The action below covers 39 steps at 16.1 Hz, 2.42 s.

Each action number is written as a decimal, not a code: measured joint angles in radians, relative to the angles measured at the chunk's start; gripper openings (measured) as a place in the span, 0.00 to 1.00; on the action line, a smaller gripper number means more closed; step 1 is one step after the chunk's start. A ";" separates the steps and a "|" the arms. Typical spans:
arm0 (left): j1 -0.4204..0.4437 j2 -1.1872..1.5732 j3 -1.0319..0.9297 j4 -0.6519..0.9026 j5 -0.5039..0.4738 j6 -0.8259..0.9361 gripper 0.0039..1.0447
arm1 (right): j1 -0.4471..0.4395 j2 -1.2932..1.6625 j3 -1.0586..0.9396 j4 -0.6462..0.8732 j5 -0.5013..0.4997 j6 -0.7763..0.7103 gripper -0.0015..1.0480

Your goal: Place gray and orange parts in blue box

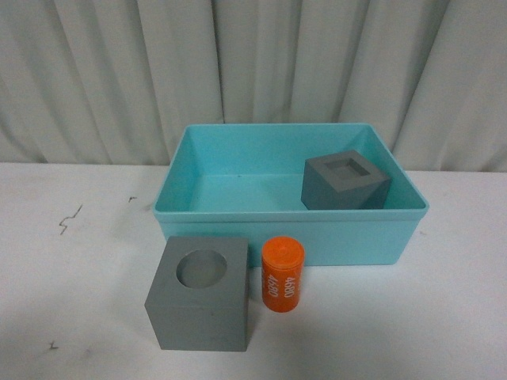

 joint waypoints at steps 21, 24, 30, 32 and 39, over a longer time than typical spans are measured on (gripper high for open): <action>-0.324 0.975 0.489 -0.064 -0.088 -0.225 0.94 | 0.000 -0.200 0.000 -0.207 -0.001 -0.002 0.94; -0.402 1.301 0.592 0.022 -0.068 -0.272 0.94 | 0.000 -0.200 0.000 -0.207 -0.001 -0.002 0.94; -0.389 1.548 0.662 0.080 -0.134 -0.315 0.94 | 0.000 -0.200 0.000 -0.207 -0.001 -0.002 0.94; -0.369 1.585 0.684 0.084 -0.132 -0.333 0.94 | 0.000 -0.200 0.000 -0.207 -0.001 -0.002 0.94; -0.406 1.691 0.746 0.101 -0.146 -0.352 0.94 | 0.000 -0.200 0.000 -0.207 -0.001 -0.002 0.94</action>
